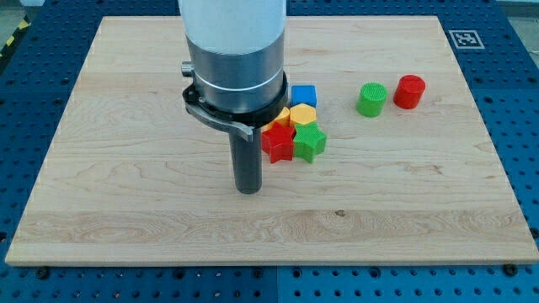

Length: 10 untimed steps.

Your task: Nudge the green circle up a bit

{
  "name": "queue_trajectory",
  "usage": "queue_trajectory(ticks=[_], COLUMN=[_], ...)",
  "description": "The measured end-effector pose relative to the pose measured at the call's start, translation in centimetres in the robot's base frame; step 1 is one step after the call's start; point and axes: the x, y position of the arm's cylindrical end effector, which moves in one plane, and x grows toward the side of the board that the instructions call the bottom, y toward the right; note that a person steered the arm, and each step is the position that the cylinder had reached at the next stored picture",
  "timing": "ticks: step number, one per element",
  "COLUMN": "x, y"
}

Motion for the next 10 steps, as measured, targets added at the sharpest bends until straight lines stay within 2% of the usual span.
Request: queue_trajectory(ticks=[1, 2, 3, 4, 5, 6, 7, 10], x=[0.0, 2.1, 4.2, 4.2, 3.6, 1.0, -3.0, -12.1], y=[0.0, 1.7, 5.9, 13.5, 17.2, 22.9, 24.6, 18.6])
